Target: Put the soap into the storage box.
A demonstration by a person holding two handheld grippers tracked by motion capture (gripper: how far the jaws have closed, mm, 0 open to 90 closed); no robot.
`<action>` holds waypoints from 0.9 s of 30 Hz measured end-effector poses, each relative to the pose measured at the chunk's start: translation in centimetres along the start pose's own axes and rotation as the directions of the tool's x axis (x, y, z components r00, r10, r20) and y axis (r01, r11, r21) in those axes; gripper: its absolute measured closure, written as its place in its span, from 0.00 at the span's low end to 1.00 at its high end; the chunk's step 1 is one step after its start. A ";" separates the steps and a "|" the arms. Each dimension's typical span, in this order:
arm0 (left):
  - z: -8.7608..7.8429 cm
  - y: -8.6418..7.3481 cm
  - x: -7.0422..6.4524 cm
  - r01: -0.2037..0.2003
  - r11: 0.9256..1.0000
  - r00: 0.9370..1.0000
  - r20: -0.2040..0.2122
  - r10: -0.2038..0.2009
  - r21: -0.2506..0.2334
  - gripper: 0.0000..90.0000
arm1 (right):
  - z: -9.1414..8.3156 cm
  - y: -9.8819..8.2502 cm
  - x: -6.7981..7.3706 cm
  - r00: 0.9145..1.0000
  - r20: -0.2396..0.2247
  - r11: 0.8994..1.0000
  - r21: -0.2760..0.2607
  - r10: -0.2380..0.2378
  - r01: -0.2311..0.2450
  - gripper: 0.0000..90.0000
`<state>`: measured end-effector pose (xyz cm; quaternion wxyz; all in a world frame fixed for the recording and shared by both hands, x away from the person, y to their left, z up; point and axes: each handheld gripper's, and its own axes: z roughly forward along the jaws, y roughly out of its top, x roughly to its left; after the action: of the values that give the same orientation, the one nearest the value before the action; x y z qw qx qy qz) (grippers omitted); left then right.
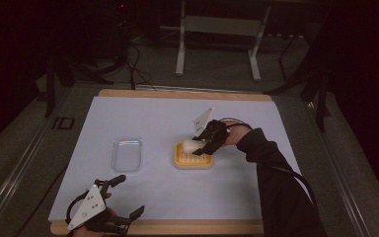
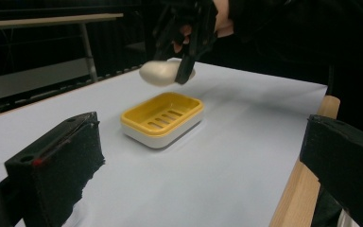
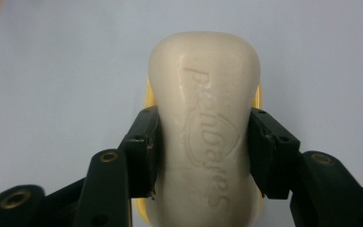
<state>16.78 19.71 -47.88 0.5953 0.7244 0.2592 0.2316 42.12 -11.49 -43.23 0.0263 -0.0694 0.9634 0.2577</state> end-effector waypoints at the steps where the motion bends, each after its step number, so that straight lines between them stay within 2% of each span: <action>1: 0.0 0.0 0.0 0.000 1.000 1.000 0.000 0.000 0.000 0.00 | 0.0 0.0 0.0 1.000 0.000 1.000 0.000 0.000 0.000 0.55; 2: 0.0 0.0 0.0 -0.001 1.000 1.000 0.001 0.001 0.005 0.00 | 1.2 -0.4 -0.2 1.000 -0.004 0.999 0.040 0.000 0.000 0.55; 8: 0.0 0.0 0.0 -0.003 1.000 1.000 0.005 0.002 0.007 0.00 | 2.7 -0.9 -0.4 0.999 -0.029 0.999 0.035 -0.014 0.015 0.55; 12: 0.0 0.0 0.0 -0.003 1.000 1.000 0.005 0.003 0.005 0.00 | 3.7 -1.5 -0.9 1.000 -0.013 0.999 0.031 0.018 -0.018 0.55; 17: 0.0 0.0 0.0 -0.002 1.000 1.000 0.008 0.002 0.007 0.00 | 4.8 -2.2 -1.0 1.000 0.004 0.998 0.051 0.025 -0.025 0.55; 23: 0.0 -0.1 0.0 -0.005 1.000 1.000 0.007 0.005 0.006 0.00 | 5.8 -2.4 -0.9 0.999 -0.022 0.997 0.063 0.034 -0.033 0.55; 27: 0.0 -0.1 -0.1 -0.006 1.000 1.000 0.009 0.006 0.008 0.00 | 6.0 -2.4 -1.0 0.999 -0.019 0.997 0.058 0.042 -0.041 0.55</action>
<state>16.74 19.67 -47.94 0.5928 0.7287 0.2553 0.2288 43.52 -10.38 -49.51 0.0135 -0.0513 0.9719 0.2294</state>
